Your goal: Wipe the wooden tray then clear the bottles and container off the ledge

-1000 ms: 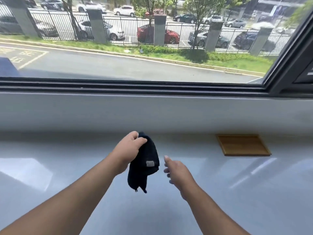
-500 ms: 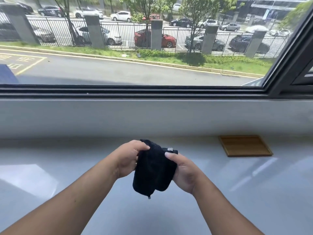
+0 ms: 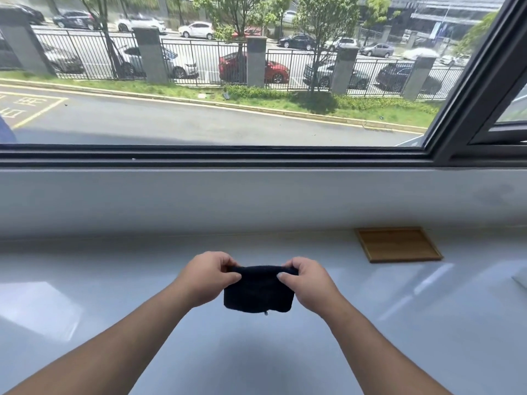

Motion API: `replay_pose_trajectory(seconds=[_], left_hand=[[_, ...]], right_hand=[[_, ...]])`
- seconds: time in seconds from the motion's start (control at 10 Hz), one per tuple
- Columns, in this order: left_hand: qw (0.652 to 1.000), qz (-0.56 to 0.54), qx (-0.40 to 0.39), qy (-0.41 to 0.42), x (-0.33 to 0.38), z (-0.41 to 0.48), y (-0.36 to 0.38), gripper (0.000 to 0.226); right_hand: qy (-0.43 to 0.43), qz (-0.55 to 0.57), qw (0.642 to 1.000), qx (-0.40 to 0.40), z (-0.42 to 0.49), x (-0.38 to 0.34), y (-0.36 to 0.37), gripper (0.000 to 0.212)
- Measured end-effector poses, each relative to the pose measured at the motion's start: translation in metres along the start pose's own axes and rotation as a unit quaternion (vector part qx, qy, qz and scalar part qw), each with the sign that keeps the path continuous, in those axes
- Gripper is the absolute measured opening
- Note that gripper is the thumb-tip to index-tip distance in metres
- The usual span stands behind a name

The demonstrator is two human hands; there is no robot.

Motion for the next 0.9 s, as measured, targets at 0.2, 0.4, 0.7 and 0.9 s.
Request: replay_pose_trajectory(seconds=[0.2, 0.4, 0.7, 0.9], left_hand=[[0.993, -0.103, -0.048, -0.039, -0.018, -0.010, 0.025, 0.013], [0.958, -0.263, 0.009, -0.117, -0.038, 0.001, 0.064, 0.015], [0.987, 0.137, -0.028, -0.076, -0.107, -0.001, 0.132, 0.064], [0.971, 0.217, -0.085, -0.048, -0.109, -0.008, 0.139, 0.066]], right_hand=[[0.004, 0.100, 0.993, -0.060, -0.013, 0.026, -0.004, 0.015], [0.132, 0.264, 0.952, -0.082, -0.003, 0.058, 0.032, 0.025], [0.043, -0.183, 0.981, -0.049, -0.005, 0.113, 0.120, 0.059], [-0.036, -0.291, 0.951, -0.095, -0.008, 0.115, 0.123, 0.066]])
Point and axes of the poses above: each hand's wrist, its own z-axis towards the middle knuckle, its own y-axis out of the palm, x = y × z, the point moved 3 cm from there along z, towards the middle knuckle, and after that the axes turned 11 degrees about -z, right-handed, at the moved point
